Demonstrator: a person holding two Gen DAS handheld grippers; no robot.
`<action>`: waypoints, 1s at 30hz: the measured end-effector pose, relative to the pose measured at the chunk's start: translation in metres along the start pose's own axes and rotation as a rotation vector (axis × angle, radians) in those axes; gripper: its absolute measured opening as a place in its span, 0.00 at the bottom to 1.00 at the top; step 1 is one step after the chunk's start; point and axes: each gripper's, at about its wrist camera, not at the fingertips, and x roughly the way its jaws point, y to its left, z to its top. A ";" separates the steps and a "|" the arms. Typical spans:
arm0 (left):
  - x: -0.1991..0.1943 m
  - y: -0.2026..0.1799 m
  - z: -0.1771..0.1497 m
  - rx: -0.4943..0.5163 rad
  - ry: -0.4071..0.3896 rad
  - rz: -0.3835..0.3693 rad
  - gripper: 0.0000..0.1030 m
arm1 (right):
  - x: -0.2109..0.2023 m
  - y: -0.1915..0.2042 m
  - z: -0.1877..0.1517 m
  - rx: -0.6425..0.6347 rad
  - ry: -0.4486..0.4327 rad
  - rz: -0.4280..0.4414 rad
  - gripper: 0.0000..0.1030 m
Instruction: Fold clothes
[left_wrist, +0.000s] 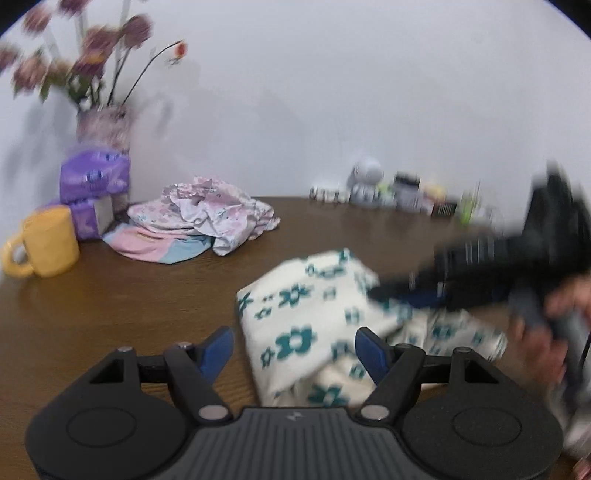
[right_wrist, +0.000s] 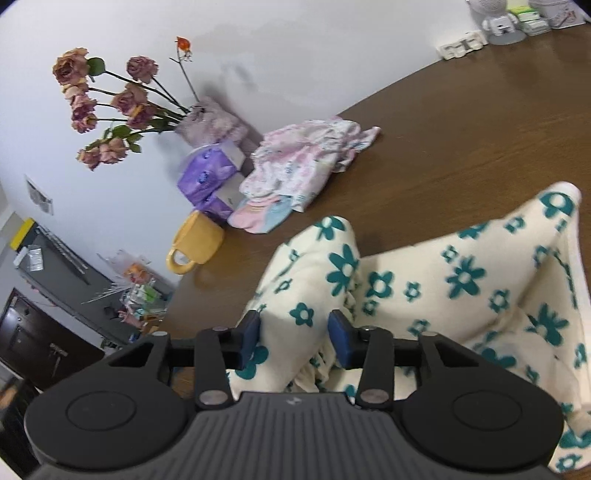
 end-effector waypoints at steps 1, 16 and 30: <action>0.003 0.003 0.003 -0.027 -0.001 -0.017 0.65 | 0.000 0.000 -0.003 -0.005 -0.004 -0.013 0.34; 0.002 0.014 -0.020 0.069 0.032 -0.027 0.68 | -0.026 -0.013 -0.031 0.007 -0.087 0.033 0.49; 0.029 0.004 -0.030 0.191 0.064 0.052 0.40 | -0.001 0.043 -0.069 -0.317 -0.148 -0.245 0.22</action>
